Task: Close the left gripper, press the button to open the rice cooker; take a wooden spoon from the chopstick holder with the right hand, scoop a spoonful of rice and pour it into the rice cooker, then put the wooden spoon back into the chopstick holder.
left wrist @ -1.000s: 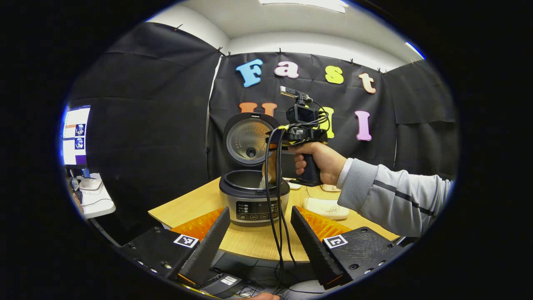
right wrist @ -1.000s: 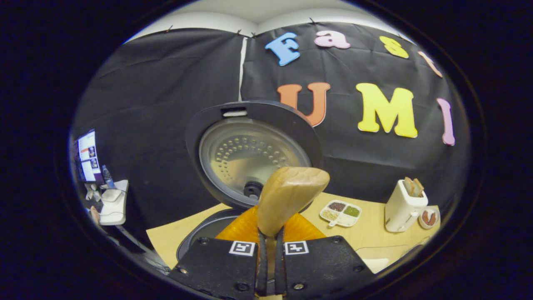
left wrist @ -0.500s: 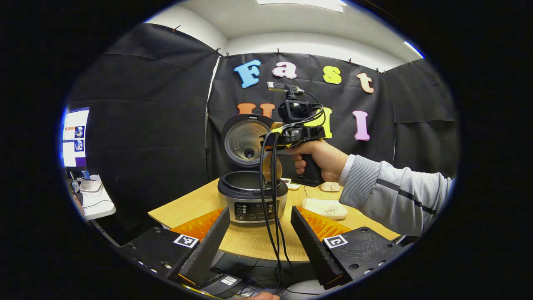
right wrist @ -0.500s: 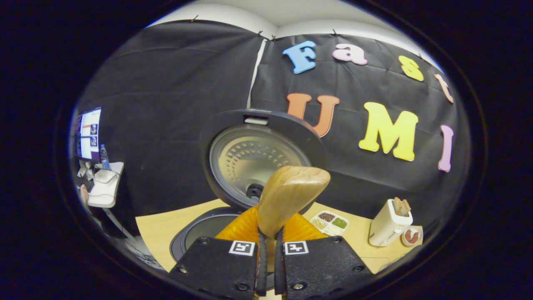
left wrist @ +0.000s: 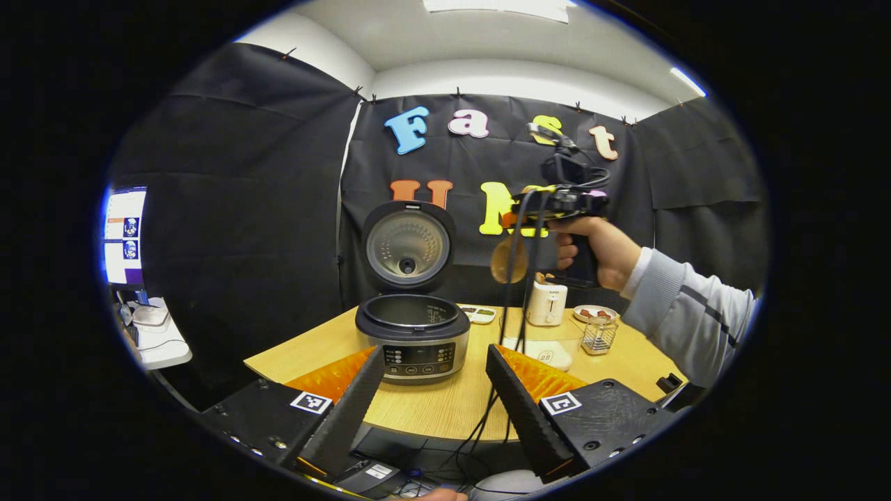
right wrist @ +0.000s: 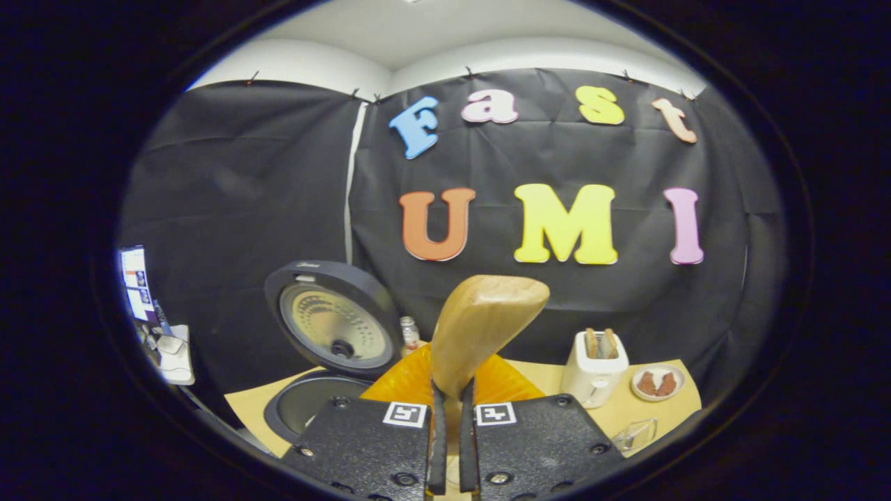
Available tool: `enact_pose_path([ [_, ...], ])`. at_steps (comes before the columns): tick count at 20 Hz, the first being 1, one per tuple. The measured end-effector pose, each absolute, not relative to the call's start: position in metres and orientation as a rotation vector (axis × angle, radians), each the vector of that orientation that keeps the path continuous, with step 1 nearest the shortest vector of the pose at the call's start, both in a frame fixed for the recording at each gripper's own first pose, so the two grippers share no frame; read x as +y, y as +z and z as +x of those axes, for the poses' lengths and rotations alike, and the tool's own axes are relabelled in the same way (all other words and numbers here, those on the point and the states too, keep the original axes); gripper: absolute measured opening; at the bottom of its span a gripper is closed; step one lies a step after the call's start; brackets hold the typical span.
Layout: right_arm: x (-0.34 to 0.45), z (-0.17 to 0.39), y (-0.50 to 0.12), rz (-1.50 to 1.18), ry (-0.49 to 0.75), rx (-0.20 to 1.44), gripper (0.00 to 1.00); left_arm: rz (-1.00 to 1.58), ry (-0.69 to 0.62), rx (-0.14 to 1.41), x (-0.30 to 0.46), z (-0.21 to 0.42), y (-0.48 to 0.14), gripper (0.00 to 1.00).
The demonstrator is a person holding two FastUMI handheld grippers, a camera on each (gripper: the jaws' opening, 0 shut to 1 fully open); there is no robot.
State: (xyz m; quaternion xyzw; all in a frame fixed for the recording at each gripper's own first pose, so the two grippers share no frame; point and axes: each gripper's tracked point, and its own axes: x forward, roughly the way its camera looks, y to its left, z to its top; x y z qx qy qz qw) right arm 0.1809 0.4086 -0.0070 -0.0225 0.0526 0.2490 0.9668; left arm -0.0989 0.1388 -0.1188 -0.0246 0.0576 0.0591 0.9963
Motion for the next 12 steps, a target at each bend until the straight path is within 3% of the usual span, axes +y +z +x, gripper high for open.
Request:
enact_pose_path([
  [3,0.345,0.197,-0.004,-0.003,0.432,0.116,0.17,-0.049,0.120,0.110,0.136,-0.095,-0.118,0.94],
  [4,0.325,0.204,-0.004,0.004,0.407,0.115,0.12,-0.052,0.121,0.109,0.135,-0.091,-0.118,0.94],
  [12,0.208,0.250,-0.054,0.053,0.262,0.167,0.12,-0.047,0.119,0.109,0.124,-0.073,-0.119,0.94],
])
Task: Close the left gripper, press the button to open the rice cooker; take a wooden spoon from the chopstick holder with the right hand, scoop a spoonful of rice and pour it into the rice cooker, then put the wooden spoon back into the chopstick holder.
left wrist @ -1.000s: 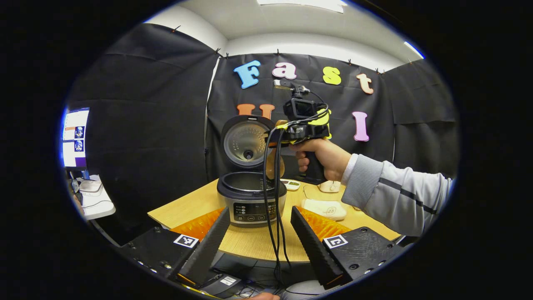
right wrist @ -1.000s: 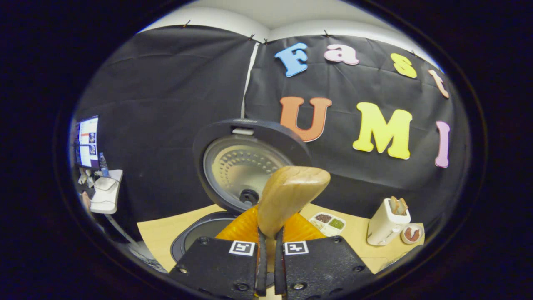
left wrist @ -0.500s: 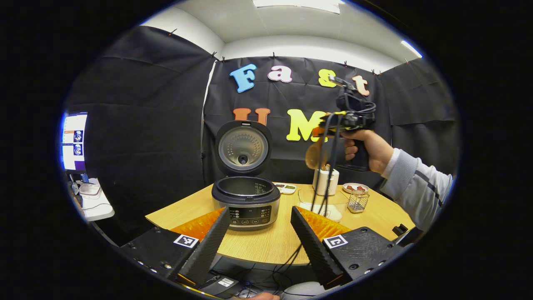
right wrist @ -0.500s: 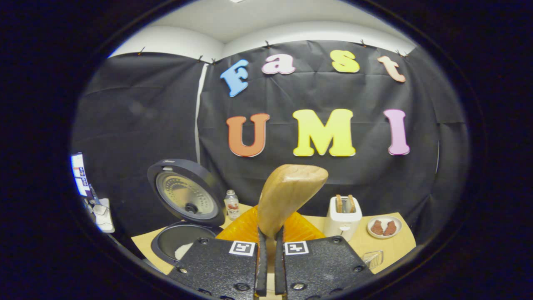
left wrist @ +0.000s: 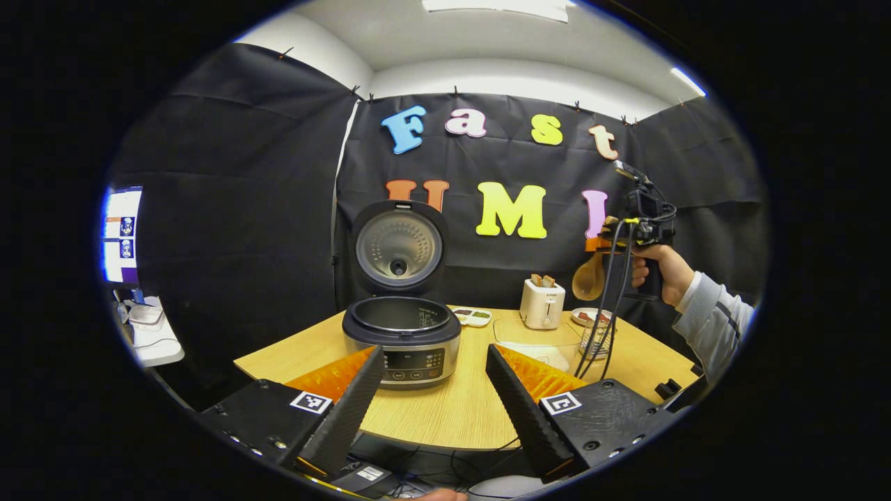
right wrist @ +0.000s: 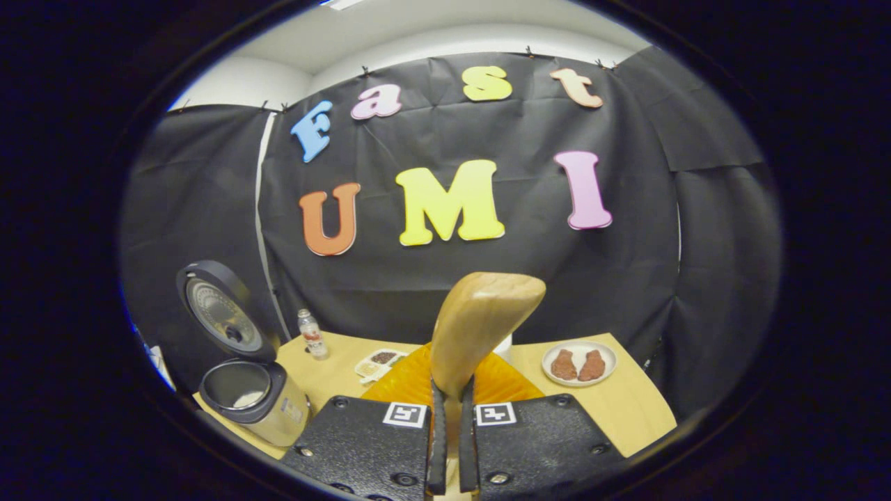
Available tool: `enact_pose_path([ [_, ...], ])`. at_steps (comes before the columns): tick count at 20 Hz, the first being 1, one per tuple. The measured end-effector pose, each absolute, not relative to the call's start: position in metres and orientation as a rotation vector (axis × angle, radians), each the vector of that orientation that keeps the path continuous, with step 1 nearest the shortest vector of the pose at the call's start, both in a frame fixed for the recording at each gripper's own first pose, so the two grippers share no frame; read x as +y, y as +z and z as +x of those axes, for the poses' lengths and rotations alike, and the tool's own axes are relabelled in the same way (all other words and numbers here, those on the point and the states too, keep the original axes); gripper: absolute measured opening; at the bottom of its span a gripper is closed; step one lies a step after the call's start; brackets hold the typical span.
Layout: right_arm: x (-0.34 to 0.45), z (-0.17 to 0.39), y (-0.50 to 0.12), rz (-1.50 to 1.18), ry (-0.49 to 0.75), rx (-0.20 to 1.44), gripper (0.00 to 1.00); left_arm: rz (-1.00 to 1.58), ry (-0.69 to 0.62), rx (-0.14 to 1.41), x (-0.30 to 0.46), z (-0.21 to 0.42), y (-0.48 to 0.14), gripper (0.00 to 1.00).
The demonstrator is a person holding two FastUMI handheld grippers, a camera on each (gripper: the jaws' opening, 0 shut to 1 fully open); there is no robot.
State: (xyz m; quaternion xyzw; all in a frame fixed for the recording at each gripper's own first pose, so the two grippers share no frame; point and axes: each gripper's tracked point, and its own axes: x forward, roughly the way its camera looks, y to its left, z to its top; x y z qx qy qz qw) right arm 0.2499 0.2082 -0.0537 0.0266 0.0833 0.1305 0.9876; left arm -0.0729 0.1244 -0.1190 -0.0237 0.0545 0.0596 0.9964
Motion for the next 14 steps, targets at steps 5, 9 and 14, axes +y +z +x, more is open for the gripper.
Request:
enact_pose_path([
  [5,0.155,0.275,-0.094,0.042,0.178,0.194,0.13,-0.039,0.118,0.108,0.118,-0.064,-0.120,0.94],
  [9,0.134,0.292,-0.124,0.056,0.148,0.224,0.13,-0.038,0.121,0.100,0.115,-0.056,-0.120,0.94],
  [14,0.116,0.309,-0.175,0.047,0.116,0.268,0.14,-0.047,0.124,0.091,0.114,-0.047,-0.121,0.94],
])
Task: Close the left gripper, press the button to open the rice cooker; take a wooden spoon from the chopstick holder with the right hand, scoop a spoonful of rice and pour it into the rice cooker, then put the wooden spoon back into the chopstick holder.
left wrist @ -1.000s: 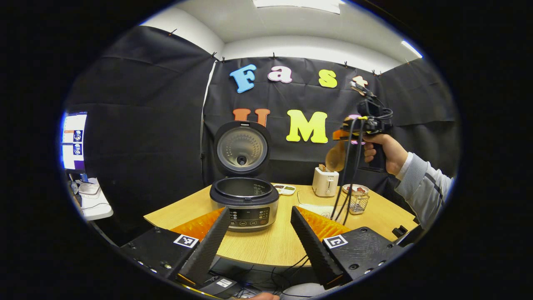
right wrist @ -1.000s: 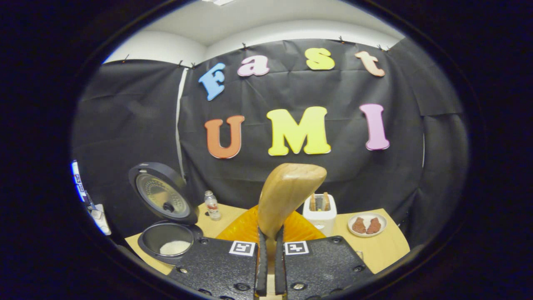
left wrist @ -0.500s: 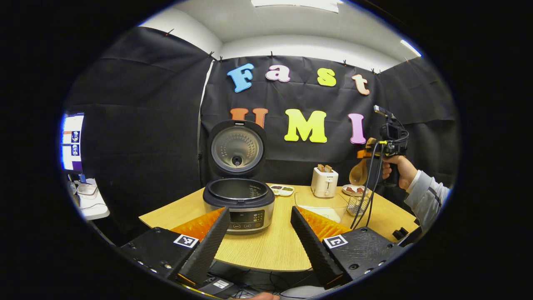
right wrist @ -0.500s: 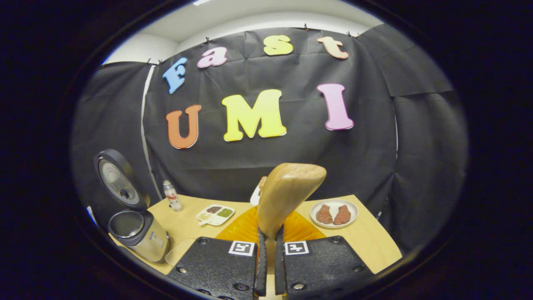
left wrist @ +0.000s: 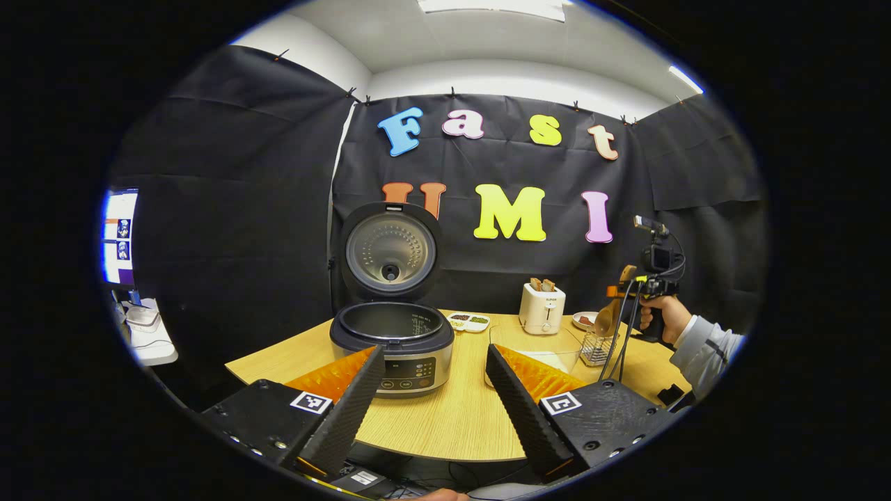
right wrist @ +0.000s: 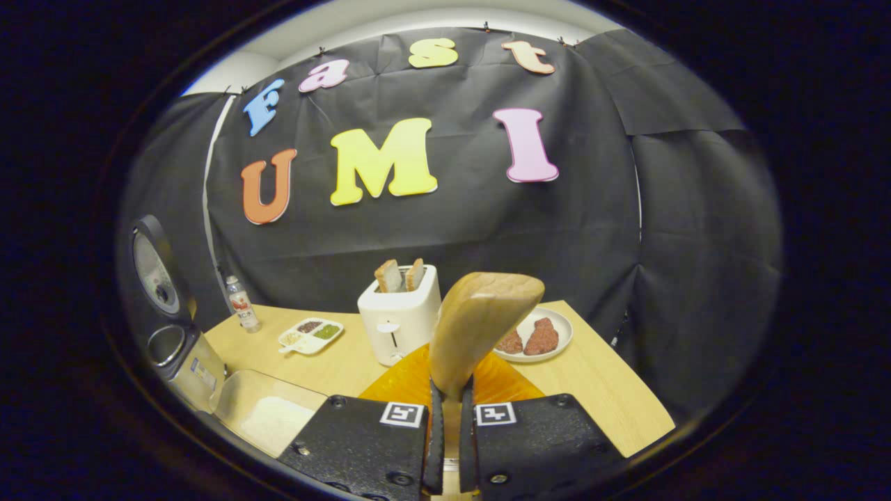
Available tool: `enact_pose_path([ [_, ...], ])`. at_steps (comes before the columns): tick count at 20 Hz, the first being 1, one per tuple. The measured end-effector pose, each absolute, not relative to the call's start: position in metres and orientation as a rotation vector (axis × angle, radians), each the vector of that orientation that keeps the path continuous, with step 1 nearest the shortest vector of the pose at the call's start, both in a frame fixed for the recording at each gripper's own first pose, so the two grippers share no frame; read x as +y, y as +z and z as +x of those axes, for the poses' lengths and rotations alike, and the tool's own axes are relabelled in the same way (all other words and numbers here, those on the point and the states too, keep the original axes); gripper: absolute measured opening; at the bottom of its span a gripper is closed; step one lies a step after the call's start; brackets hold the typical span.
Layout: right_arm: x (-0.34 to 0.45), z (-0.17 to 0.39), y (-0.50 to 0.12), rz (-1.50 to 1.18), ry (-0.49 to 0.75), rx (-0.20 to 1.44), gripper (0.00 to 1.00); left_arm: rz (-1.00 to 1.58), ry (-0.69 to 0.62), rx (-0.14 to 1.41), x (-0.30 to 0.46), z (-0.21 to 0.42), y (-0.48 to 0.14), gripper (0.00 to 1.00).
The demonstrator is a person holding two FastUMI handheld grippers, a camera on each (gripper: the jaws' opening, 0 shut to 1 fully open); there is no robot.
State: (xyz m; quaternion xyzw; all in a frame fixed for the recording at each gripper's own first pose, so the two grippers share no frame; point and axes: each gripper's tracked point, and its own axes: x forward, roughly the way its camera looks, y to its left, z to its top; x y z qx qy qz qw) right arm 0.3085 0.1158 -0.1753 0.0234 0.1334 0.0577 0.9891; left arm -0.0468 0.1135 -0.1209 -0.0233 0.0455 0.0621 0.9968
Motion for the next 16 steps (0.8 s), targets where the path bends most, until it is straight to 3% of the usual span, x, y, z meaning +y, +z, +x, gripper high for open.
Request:
enact_pose_path([
  [8,0.117,0.317,-0.226,0.160,0.131,0.374,0.14,-0.038,0.134,0.100,0.114,-0.037,-0.124,0.94],
  [13,0.121,0.311,-0.209,0.133,0.162,0.353,0.22,-0.023,0.134,0.100,0.110,-0.036,-0.122,0.94],
  [14,0.115,0.309,-0.199,0.112,0.145,0.326,0.27,-0.018,0.137,0.097,0.111,-0.036,-0.120,0.94],
  [15,0.107,0.307,-0.188,0.090,0.117,0.298,0.48,-0.018,0.138,0.097,0.111,-0.036,-0.119,0.94],
  [16,0.100,0.304,-0.180,0.071,0.091,0.278,0.57,-0.021,0.137,0.097,0.109,-0.036,-0.118,0.94],
])
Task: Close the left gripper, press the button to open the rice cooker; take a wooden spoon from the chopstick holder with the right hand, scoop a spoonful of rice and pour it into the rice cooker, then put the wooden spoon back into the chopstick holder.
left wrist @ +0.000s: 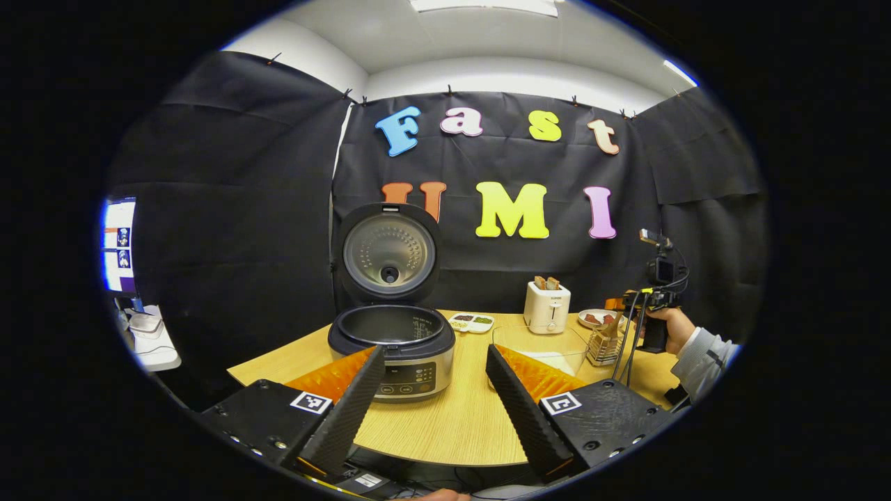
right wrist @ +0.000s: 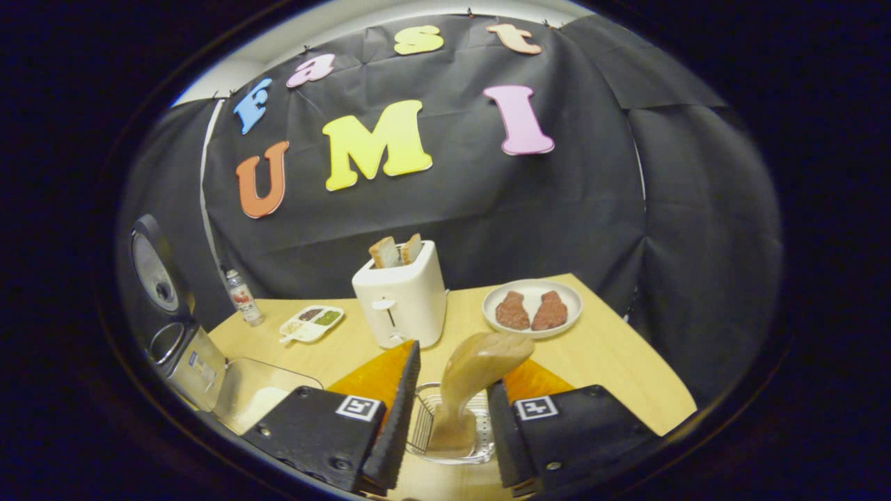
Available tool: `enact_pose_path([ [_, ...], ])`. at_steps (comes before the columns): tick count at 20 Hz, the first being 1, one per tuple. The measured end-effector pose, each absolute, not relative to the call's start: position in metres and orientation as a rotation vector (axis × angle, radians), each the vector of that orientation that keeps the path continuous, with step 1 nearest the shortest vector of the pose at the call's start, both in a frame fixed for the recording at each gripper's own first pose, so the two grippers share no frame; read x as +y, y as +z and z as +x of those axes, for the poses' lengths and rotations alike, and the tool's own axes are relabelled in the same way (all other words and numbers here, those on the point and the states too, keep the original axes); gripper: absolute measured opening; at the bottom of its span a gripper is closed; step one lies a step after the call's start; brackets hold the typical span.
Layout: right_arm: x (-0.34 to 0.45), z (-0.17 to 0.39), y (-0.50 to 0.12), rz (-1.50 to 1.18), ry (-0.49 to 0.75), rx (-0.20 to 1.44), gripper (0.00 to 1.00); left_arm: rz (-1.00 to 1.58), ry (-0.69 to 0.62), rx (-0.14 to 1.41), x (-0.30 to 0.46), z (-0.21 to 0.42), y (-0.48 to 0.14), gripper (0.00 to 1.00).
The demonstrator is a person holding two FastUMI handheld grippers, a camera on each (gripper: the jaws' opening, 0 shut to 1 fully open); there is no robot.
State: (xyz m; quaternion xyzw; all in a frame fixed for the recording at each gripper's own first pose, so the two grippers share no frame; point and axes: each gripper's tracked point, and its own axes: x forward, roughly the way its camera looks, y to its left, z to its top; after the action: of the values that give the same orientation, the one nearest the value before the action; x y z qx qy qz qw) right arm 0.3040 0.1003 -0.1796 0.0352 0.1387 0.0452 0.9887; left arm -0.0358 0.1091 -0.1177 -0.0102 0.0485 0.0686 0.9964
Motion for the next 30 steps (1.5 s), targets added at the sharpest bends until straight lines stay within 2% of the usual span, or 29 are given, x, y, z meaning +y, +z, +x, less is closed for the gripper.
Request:
enact_pose_path([
  [2,0.090,0.291,-0.159,0.033,0.046,0.242,0.72,-0.022,0.132,0.094,0.107,-0.034,-0.114,0.94],
  [3,0.083,0.283,-0.149,0.013,0.020,0.222,0.88,-0.018,0.131,0.096,0.107,-0.031,-0.113,0.94],
  [4,0.077,0.277,-0.137,-0.008,0.001,0.196,0.95,-0.011,0.134,0.099,0.108,-0.029,-0.110,0.94],
  [5,0.075,0.268,-0.123,-0.022,0.003,0.167,0.96,-0.003,0.140,0.098,0.110,-0.027,-0.108,0.94],
  [6,0.074,0.256,-0.112,-0.035,0.001,0.145,0.96,0.004,0.141,0.093,0.110,-0.024,-0.104,0.94],
  [7,0.070,0.244,-0.103,-0.047,-0.009,0.132,0.95,0.007,0.142,0.090,0.109,-0.022,-0.100,0.84],
  [8,0.065,0.231,-0.098,-0.055,-0.019,0.129,0.98,0.007,0.141,0.090,0.110,-0.018,-0.096,0.94],
  [9,0.066,0.217,-0.091,-0.047,-0.003,0.121,0.96,0.006,0.142,0.088,0.111,-0.015,-0.091,0.94],
  [12,0.067,0.173,-0.076,-0.029,0.036,0.097,0.98,0.014,0.148,0.073,0.121,-0.001,-0.071,0.94],
  [13,0.064,0.158,-0.071,-0.036,0.038,0.085,0.95,0.021,0.156,0.065,0.125,0.005,-0.062,0.94],
  [15,0.062,0.129,-0.064,-0.043,0.051,0.050,0.95,0.034,0.157,0.031,0.133,0.019,-0.038,0.94],
  [16,0.065,0.114,-0.063,-0.039,0.065,0.039,0.98,0.039,0.149,0.019,0.135,0.027,-0.032,0.94],
  [18,0.065,0.091,-0.069,-0.022,0.085,0.038,0.95,0.056,0.169,-0.006,0.150,0.043,-0.015,0.93],
  [19,0.066,0.080,-0.072,-0.007,0.095,0.040,0.98,0.068,0.175,-0.026,0.156,0.051,-0.005,0.94],
  [21,0.073,0.060,-0.081,0.001,0.134,0.052,0.95,0.093,0.181,-0.047,0.164,0.071,0.011,0.94],
  [22,0.074,0.051,-0.086,-0.004,0.151,0.055,0.98,0.100,0.191,-0.046,0.169,0.080,0.018,0.94],
  [23,0.074,0.044,-0.090,-0.006,0.165,0.056,0.98,0.105,0.201,-0.038,0.173,0.091,0.023,0.87],
  [24,0.076,0.037,-0.092,-0.004,0.179,0.051,0.95,0.112,0.197,-0.049,0.176,0.101,0.032,0.94],
  [25,0.076,0.032,-0.095,-0.005,0.192,0.049,0.98,0.115,0.192,-0.065,0.178,0.111,0.044,0.94],
  [27,0.076,0.026,-0.103,-0.010,0.208,0.053,0.95,0.105,0.199,-0.071,0.191,0.138,0.062,0.95],
  [28,0.076,0.024,-0.108,-0.013,0.215,0.061,0.98,0.095,0.215,-0.072,0.202,0.153,0.067,0.95],
  [29,0.076,0.022,-0.110,-0.011,0.226,0.062,0.95,0.090,0.224,-0.082,0.209,0.167,0.072,0.95],
  [30,0.075,0.023,-0.109,-0.008,0.228,0.061,0.96,0.084,0.242,-0.087,0.218,0.180,0.079,0.90],
])
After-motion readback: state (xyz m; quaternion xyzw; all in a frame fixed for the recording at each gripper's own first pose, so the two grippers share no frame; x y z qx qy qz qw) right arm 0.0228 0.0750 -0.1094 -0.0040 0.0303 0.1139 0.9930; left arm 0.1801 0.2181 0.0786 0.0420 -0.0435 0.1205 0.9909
